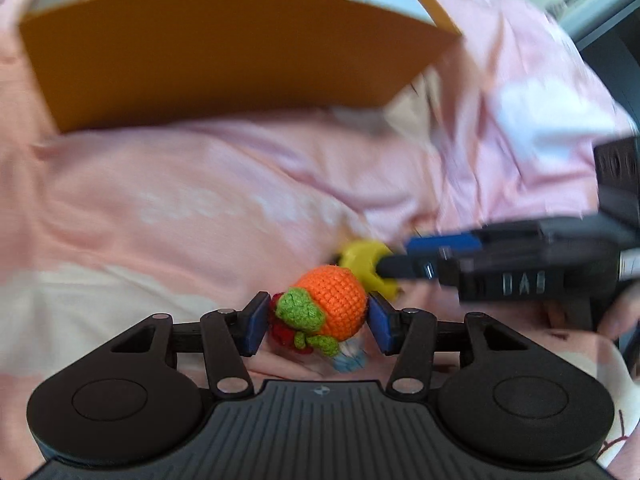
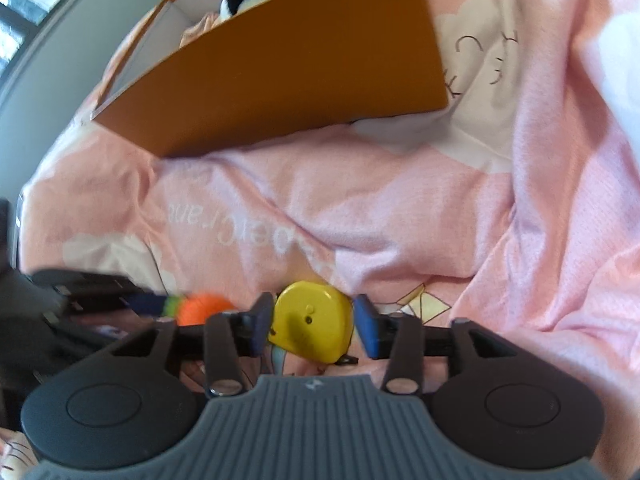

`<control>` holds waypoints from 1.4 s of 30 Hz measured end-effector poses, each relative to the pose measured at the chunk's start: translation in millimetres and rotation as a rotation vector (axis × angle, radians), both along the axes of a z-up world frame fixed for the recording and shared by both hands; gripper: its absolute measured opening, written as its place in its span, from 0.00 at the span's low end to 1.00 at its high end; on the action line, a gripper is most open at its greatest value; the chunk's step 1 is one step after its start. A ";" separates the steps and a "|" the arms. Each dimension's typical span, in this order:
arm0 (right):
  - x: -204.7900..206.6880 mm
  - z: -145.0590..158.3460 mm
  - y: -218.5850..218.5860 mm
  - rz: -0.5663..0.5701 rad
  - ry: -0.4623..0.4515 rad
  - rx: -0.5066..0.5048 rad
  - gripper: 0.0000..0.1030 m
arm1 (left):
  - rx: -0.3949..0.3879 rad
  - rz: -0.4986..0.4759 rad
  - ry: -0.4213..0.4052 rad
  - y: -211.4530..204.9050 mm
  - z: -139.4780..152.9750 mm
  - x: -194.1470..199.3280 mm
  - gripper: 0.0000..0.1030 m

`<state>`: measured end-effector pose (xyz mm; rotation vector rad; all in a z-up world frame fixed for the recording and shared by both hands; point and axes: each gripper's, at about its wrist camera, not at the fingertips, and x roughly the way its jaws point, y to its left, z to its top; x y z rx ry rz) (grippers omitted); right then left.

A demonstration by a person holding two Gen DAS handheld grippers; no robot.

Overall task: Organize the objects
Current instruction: 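Grasp the yellow tape measure with the right tool while the left tool grasps the orange fruit, then carry the tape measure and orange fruit over the orange box with both tools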

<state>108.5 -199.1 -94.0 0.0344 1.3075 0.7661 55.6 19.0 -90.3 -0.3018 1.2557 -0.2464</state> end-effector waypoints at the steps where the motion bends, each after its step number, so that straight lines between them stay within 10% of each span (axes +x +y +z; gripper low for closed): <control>1: -2.2 1.2 4.3 0.013 -0.012 -0.021 0.52 | 0.009 0.022 -0.011 4.3 2.9 -0.1 0.57; 22: -11.1 -11.3 30.2 0.045 -0.044 -0.134 0.54 | -0.035 0.068 -0.074 10.8 14.8 5.1 0.58; 42: 26.5 136.5 5.8 0.037 -0.321 0.135 0.53 | -0.094 0.098 -0.304 34.7 103.5 51.0 0.58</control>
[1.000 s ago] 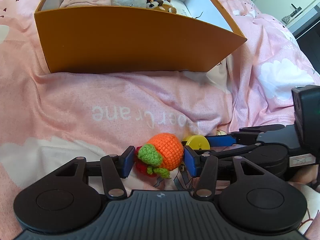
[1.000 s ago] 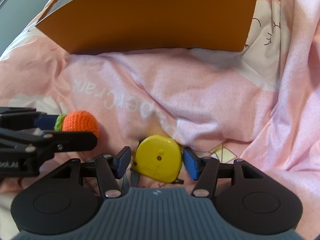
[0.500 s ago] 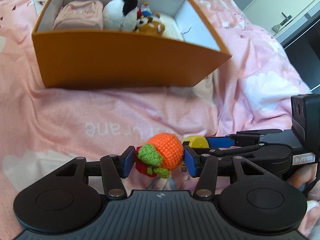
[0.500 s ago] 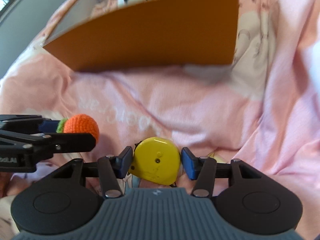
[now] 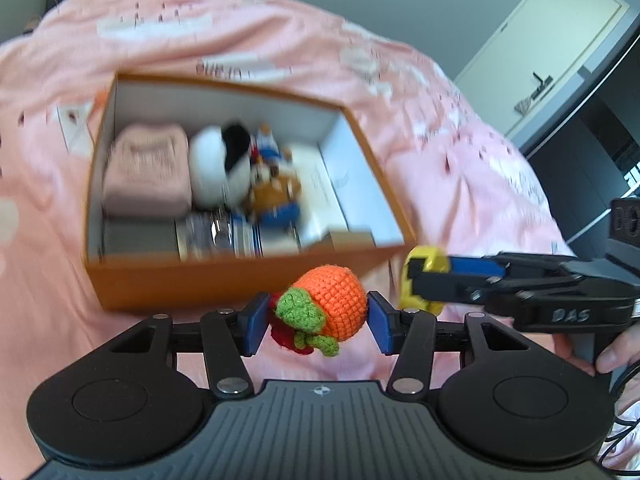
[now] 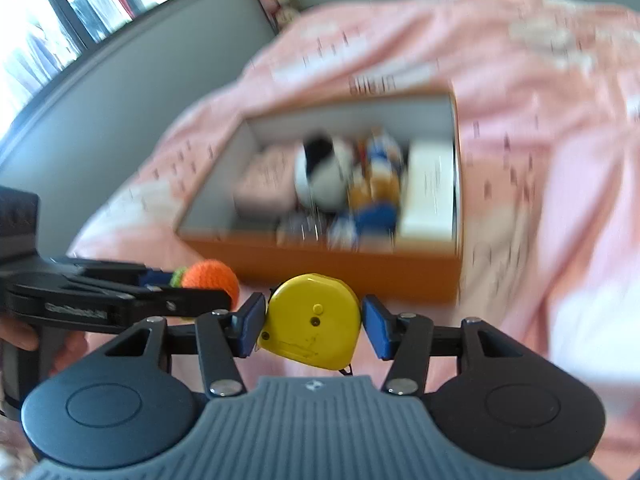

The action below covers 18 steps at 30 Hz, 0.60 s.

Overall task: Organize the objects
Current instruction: 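Carry the tape measure and orange fruit over the orange box with both tools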

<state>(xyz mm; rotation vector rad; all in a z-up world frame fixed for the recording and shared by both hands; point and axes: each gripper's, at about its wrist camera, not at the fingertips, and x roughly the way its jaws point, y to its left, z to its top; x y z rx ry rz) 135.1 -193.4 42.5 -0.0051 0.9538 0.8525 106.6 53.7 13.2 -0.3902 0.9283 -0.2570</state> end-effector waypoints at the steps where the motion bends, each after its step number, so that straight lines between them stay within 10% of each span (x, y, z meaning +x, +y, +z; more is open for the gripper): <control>1: 4.9 7.9 3.1 0.002 -0.027 0.011 0.53 | 0.004 0.003 -0.009 2.4 3.3 6.5 0.58; 7: 52.1 23.4 19.2 -0.008 -0.041 0.039 0.53 | 0.048 -0.073 0.010 8.7 0.6 50.0 0.58; 18: 114.4 -42.3 87.4 0.140 0.086 -0.208 0.53 | 0.161 -0.151 0.132 12.5 -35.5 104.4 0.58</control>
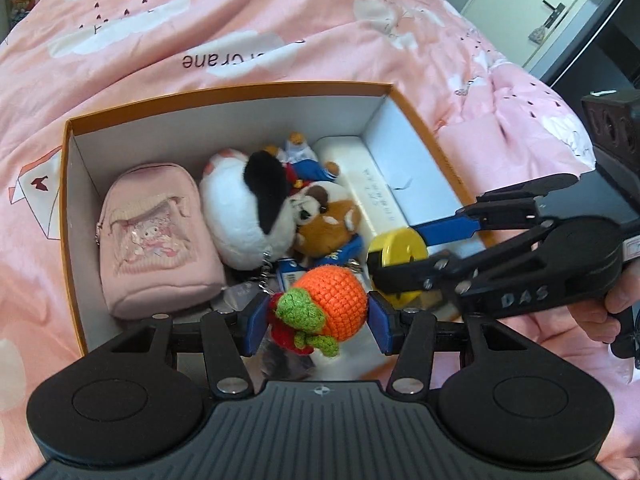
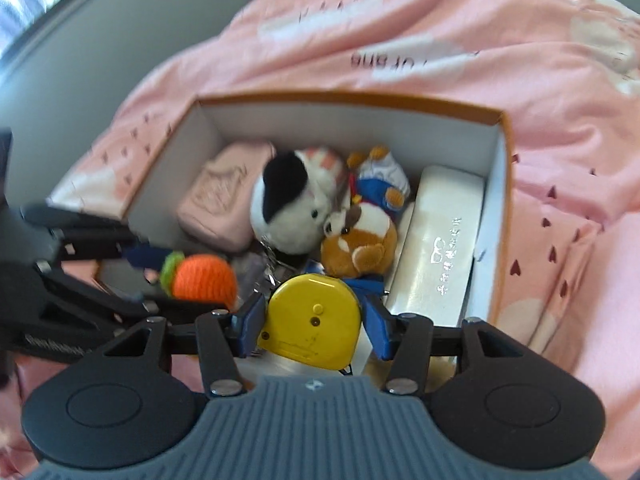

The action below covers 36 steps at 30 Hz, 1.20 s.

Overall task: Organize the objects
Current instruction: 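Carry the tape measure and orange fruit over the orange box with both tools, then lower both items into the box and open both tools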

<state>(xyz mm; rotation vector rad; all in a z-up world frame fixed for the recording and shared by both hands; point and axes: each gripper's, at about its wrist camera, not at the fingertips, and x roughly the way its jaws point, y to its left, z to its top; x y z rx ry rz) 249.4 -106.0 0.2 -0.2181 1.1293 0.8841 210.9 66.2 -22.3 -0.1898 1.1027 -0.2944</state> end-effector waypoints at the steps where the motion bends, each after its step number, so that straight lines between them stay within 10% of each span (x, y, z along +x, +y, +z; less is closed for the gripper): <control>1: 2.8 -4.9 5.5 0.019 0.005 -0.019 0.53 | -0.003 -0.005 0.004 1.7 -1.4 1.9 0.58; 14: 15.6 -58.7 50.5 0.244 0.049 -0.257 0.54 | -0.012 -0.085 0.067 4.9 -21.9 18.8 0.58; 36: -3.0 -24.2 11.6 0.256 -0.096 -0.185 0.54 | -0.014 -0.015 0.174 -13.6 -46.6 30.8 0.61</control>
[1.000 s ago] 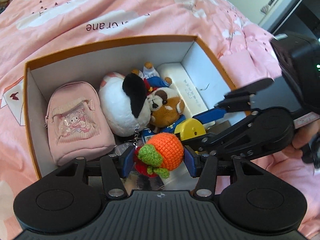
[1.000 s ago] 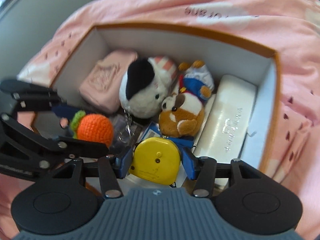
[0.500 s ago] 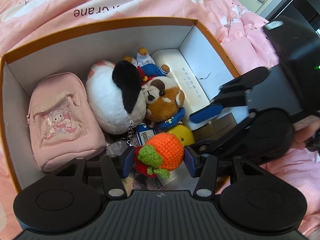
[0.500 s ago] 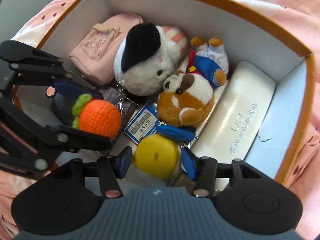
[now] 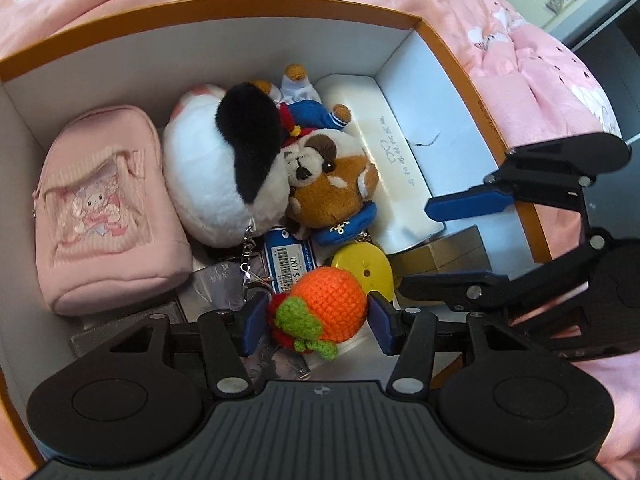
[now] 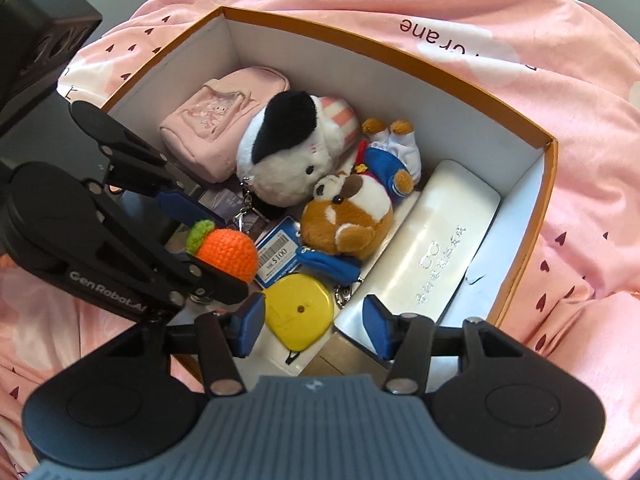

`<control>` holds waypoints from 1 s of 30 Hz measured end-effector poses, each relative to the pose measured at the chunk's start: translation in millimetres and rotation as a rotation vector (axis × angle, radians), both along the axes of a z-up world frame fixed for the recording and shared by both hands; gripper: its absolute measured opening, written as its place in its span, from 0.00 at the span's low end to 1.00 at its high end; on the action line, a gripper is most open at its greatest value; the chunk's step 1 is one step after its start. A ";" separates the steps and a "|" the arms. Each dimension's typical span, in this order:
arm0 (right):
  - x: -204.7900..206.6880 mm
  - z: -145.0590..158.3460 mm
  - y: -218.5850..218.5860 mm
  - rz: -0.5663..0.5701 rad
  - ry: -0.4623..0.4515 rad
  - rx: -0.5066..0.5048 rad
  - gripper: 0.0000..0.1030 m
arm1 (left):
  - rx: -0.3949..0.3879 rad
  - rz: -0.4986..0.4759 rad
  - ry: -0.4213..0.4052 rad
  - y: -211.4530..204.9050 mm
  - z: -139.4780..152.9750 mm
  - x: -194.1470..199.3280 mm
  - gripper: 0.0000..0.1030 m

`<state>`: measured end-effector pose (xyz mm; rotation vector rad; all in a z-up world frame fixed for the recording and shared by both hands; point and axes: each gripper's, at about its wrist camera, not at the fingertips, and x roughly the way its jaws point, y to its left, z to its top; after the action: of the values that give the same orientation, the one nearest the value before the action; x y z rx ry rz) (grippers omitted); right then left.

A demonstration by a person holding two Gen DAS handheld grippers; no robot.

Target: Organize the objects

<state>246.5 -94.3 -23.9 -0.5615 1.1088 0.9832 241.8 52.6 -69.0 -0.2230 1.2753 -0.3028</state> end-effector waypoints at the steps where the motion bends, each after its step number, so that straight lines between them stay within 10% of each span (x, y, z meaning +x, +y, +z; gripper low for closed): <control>1: 2.7 0.2 0.4 -0.002 -0.003 0.002 0.54 | 0.000 0.014 -0.008 0.6 0.1 -1.1 0.62; 16: -20.2 21.8 -9.5 -0.049 -0.058 0.086 0.73 | 0.048 0.182 -0.299 1.9 50.6 -48.3 0.78; 30: -67.2 78.0 -51.3 -0.216 -0.346 0.326 0.96 | 0.338 0.419 -0.748 -20.3 107.6 -122.7 0.90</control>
<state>179.2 -145.6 54.0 -0.3225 0.6672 0.8188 119.0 32.3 38.7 -0.0671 0.5018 0.1868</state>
